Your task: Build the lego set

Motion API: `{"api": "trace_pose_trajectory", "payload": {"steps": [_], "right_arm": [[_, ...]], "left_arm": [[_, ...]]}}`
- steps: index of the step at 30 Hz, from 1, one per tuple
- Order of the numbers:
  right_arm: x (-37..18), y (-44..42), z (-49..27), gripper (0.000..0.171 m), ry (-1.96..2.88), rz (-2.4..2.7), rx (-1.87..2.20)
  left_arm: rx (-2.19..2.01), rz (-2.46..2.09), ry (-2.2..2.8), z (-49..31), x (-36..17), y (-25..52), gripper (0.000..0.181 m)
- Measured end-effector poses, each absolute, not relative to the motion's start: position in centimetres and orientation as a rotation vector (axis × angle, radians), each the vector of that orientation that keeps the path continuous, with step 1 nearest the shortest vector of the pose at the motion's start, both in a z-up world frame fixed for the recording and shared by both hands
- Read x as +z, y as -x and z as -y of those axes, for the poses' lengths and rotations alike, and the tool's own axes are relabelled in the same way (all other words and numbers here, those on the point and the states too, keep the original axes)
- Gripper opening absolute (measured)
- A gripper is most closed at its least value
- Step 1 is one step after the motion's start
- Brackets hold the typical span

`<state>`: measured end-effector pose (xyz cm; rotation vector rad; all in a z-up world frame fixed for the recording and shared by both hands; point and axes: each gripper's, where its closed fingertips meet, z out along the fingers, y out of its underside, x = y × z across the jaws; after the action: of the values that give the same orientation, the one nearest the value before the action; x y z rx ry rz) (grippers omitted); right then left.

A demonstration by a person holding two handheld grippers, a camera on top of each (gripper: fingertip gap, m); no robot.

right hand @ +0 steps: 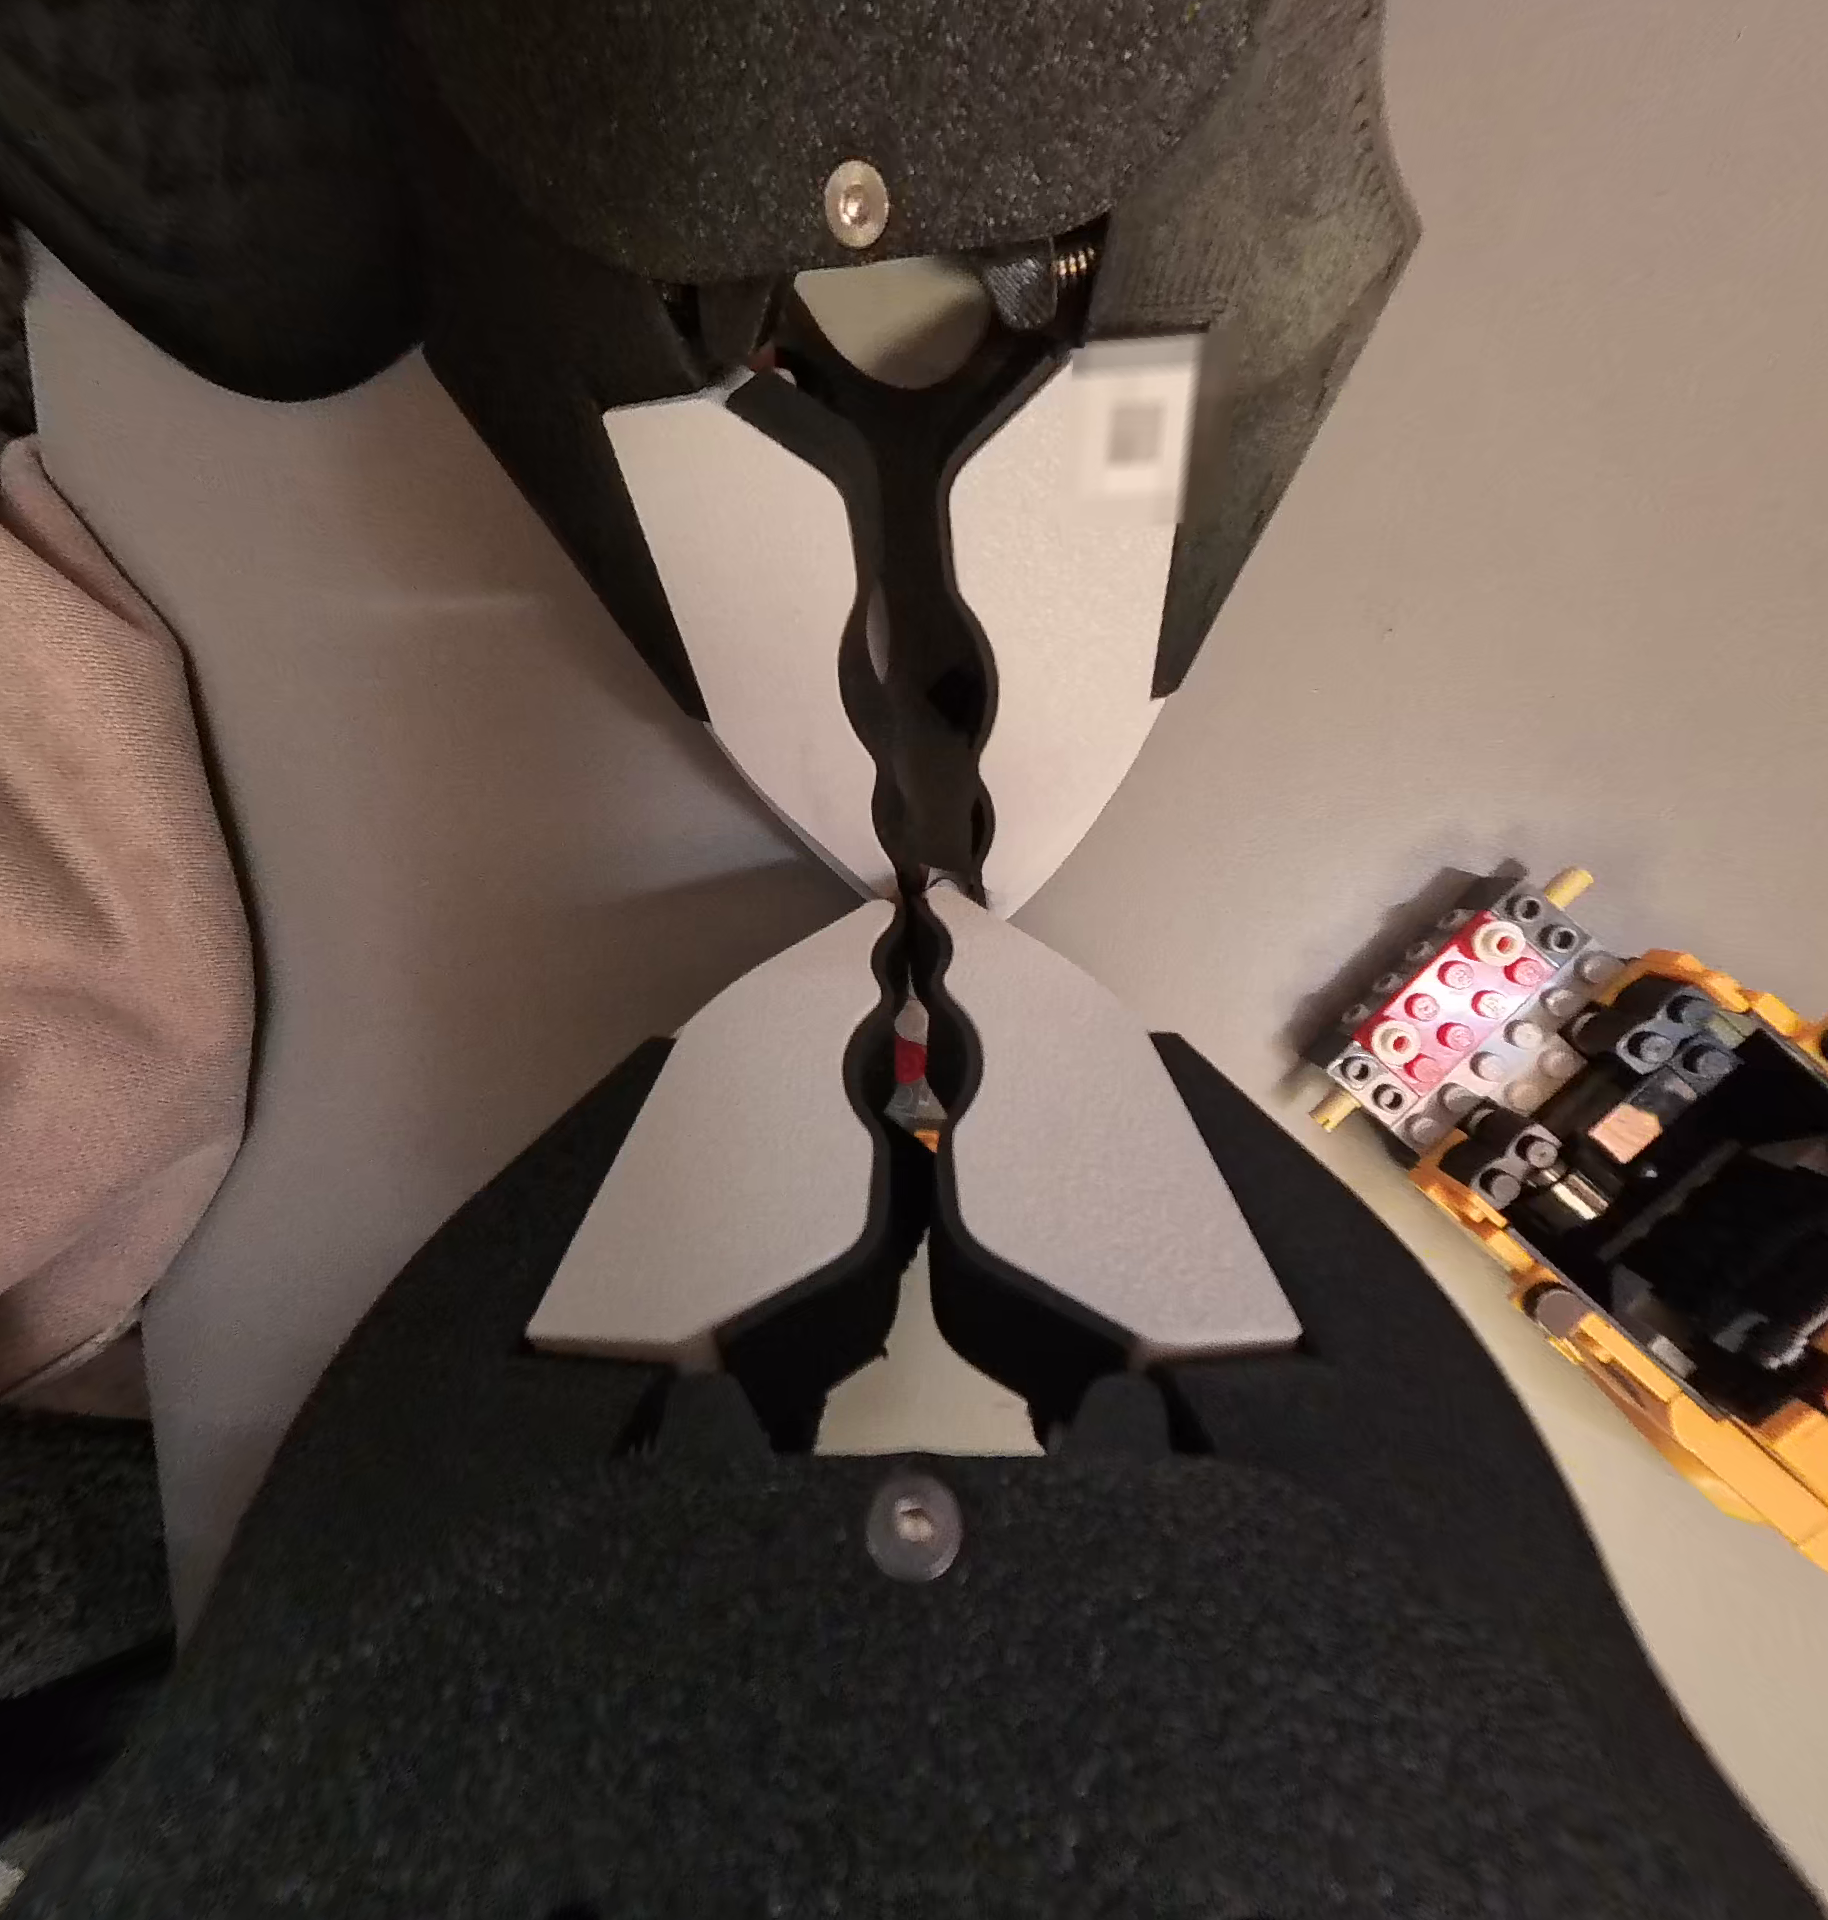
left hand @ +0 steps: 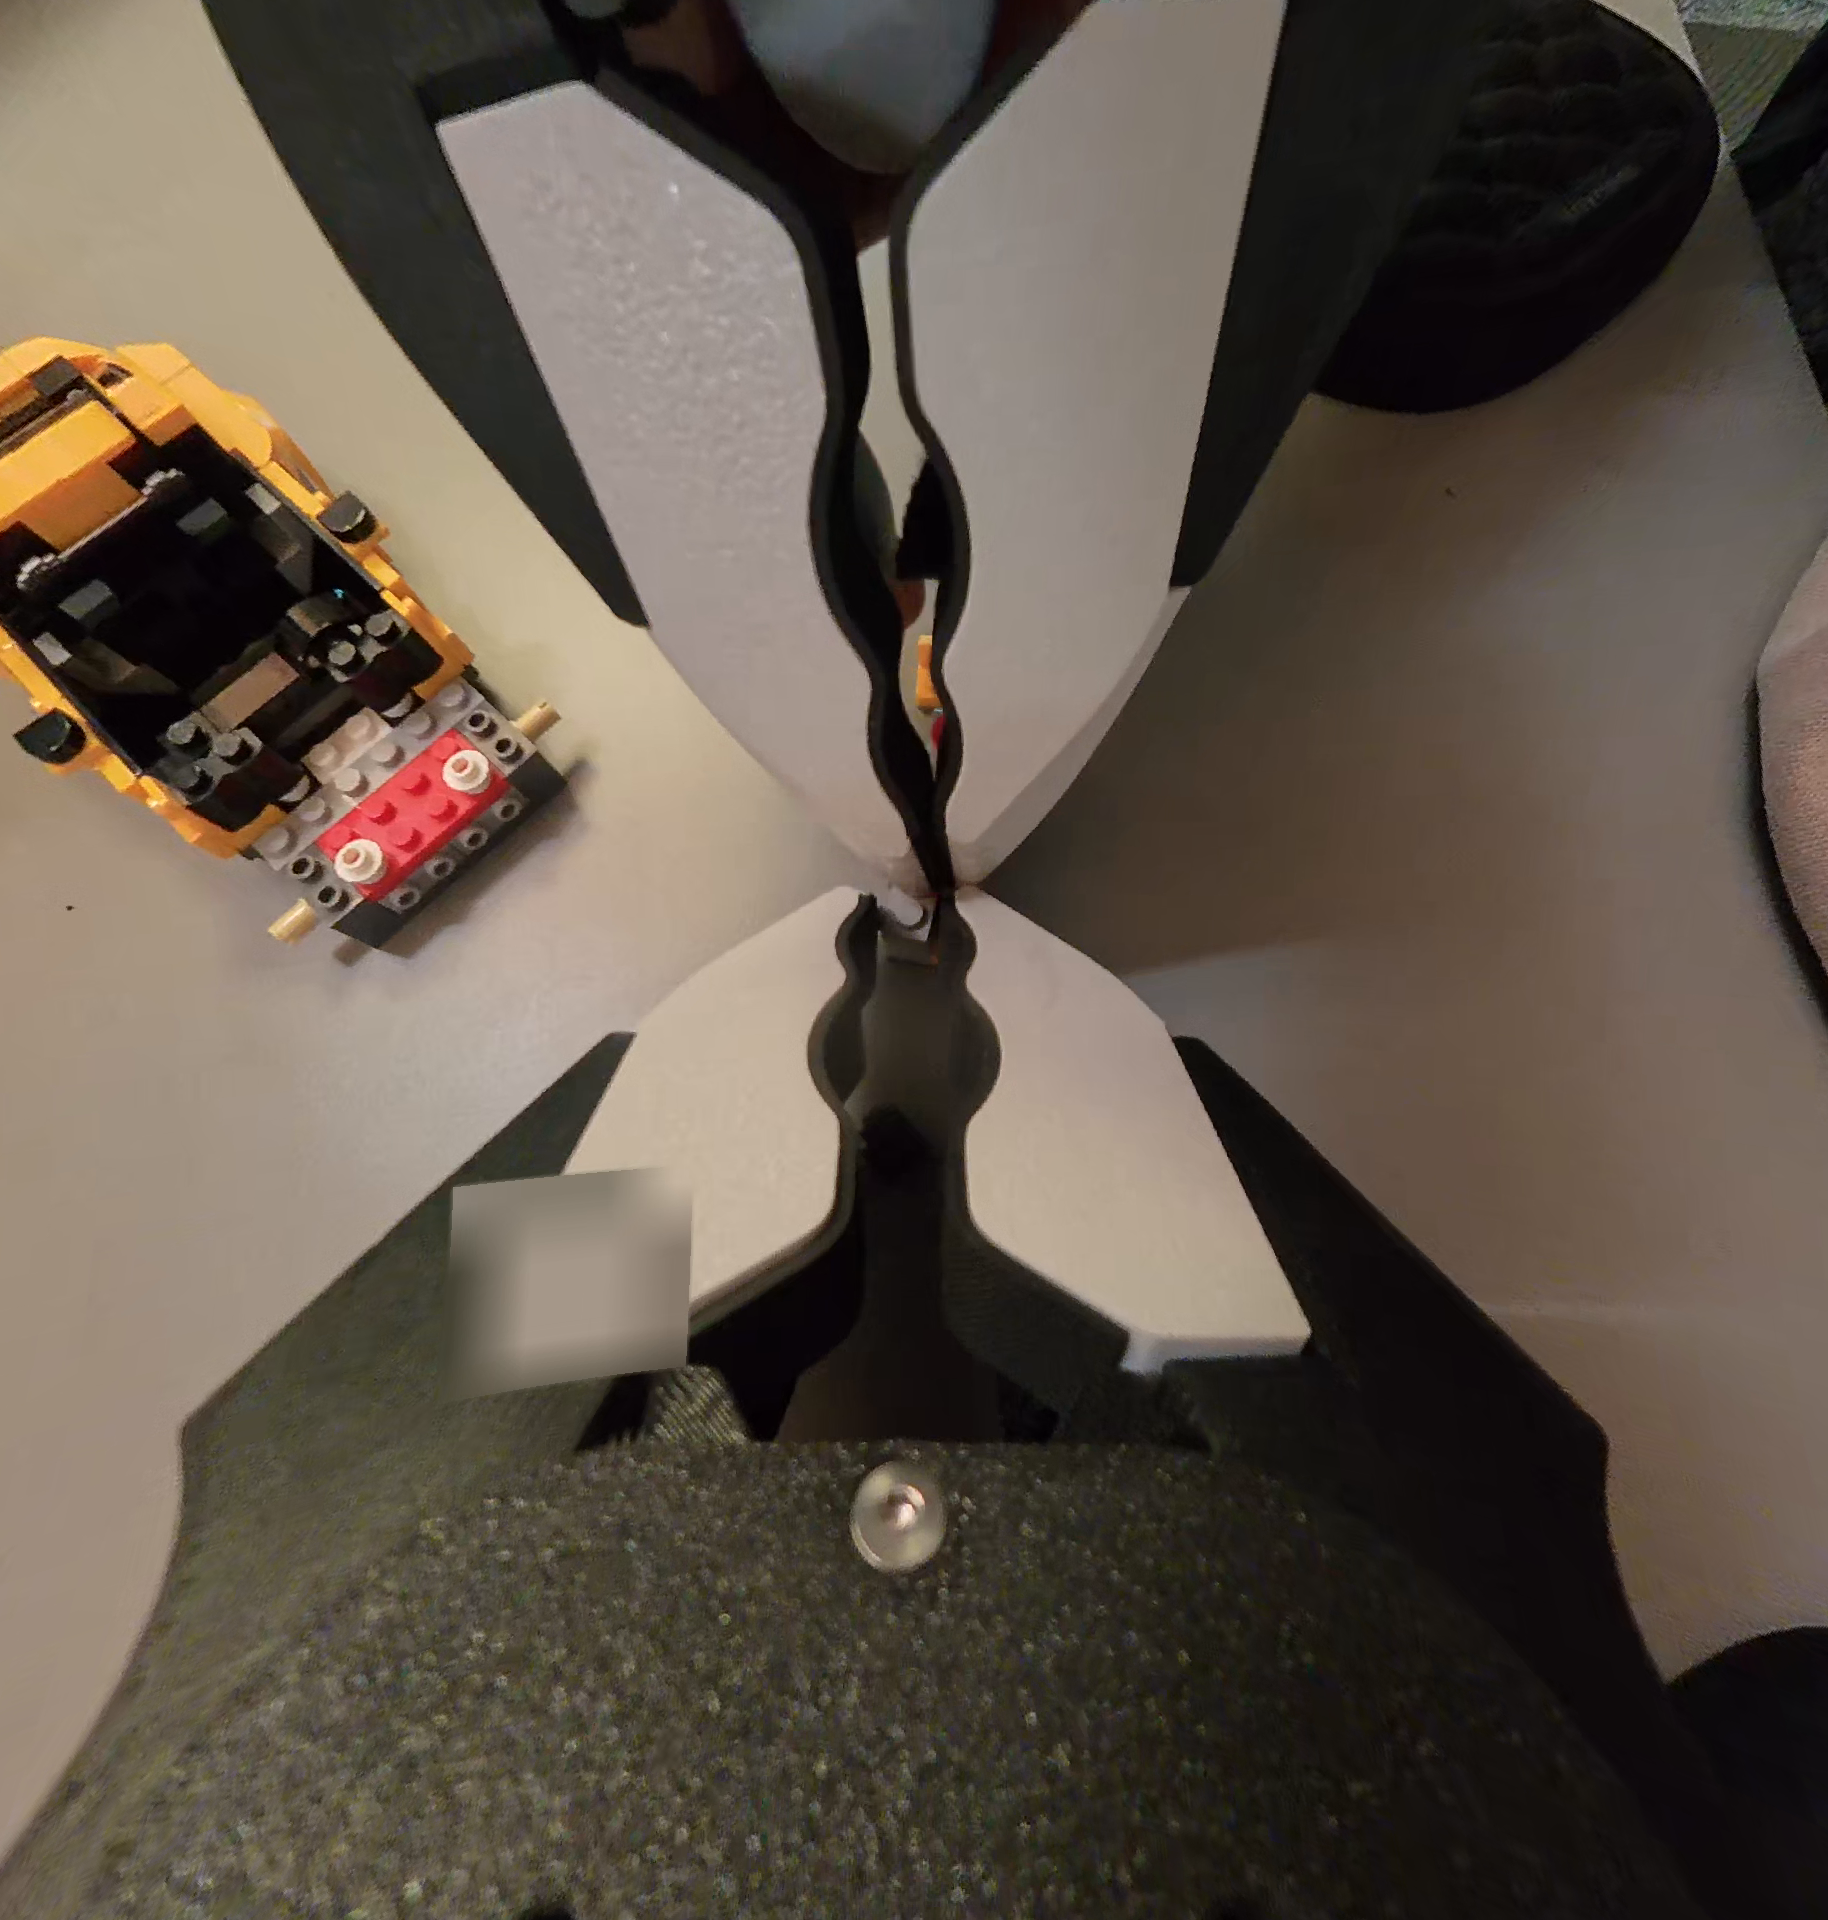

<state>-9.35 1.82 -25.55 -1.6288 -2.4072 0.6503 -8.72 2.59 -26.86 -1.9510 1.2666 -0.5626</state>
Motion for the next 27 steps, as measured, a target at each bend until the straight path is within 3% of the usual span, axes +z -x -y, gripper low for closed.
{"api": "trace_pose_trajectory", "payload": {"steps": [6, 14, 19, 27], "right_arm": [[-25.4, 9.5, -1.8, 0.0, 1.603, 2.394, 0.661], [-25.6, 7.5, -3.2, 0.032, 1.546, 2.397, 0.633], [-26.5, 7.9, -2.9, 0.012, 1.525, 2.282, 0.701], [-25.6, 7.9, -4.9, 0.009, 1.675, 2.021, 0.774]], "left_arm": [[-0.564, -1.265, 1.953, -2.6, -26.9, 8.7, 0.011], [-0.569, -1.257, 1.95, -2.6, -26.7, 9.2, 0.011], [-0.582, -1.25, 1.953, -2.7, -26.8, 9.4, 0.01], [-0.619, -1.098, 1.884, -4.4, -24.7, 10.2, 0.021]]}}
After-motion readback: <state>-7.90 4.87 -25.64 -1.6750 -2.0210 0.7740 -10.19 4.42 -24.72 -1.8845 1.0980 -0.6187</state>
